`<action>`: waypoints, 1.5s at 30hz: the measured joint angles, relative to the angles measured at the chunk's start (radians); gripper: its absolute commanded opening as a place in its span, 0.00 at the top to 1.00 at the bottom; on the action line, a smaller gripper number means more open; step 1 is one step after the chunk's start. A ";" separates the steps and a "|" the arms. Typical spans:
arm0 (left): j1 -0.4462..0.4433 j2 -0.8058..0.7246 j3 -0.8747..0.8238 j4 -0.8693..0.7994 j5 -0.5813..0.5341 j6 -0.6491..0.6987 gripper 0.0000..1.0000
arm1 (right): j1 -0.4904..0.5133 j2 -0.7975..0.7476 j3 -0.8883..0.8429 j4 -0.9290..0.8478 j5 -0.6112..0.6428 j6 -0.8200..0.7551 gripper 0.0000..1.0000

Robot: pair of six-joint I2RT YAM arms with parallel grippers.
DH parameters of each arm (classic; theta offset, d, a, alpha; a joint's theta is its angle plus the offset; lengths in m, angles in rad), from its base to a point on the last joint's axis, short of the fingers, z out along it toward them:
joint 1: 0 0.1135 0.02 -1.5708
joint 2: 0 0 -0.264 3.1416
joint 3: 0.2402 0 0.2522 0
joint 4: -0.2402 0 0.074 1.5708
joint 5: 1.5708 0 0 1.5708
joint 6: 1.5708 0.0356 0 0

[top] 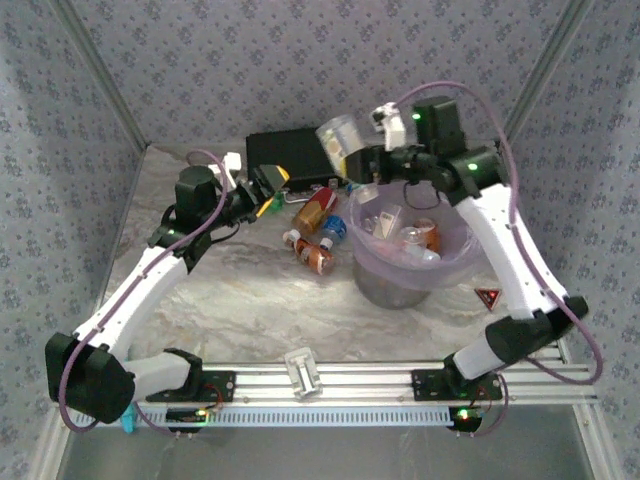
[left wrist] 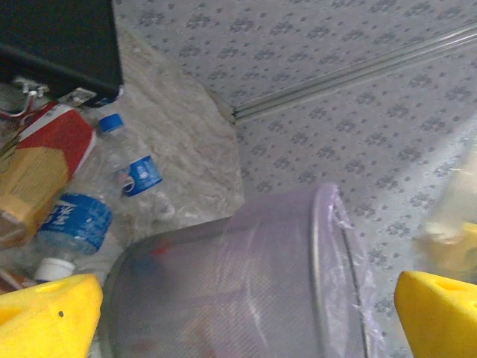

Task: Put the plastic bottles in the bin

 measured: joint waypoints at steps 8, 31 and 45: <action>-0.004 0.021 -0.013 -0.071 -0.045 0.051 0.03 | -0.142 -0.143 -0.057 -0.134 0.131 -0.024 0.58; -0.110 0.230 0.053 -0.400 -0.269 0.245 0.16 | -0.163 -0.151 -0.431 -0.152 0.330 -0.056 0.57; -0.143 0.344 0.047 -0.385 -0.257 0.223 0.16 | -0.168 -0.148 -0.383 -0.220 0.185 -0.048 0.23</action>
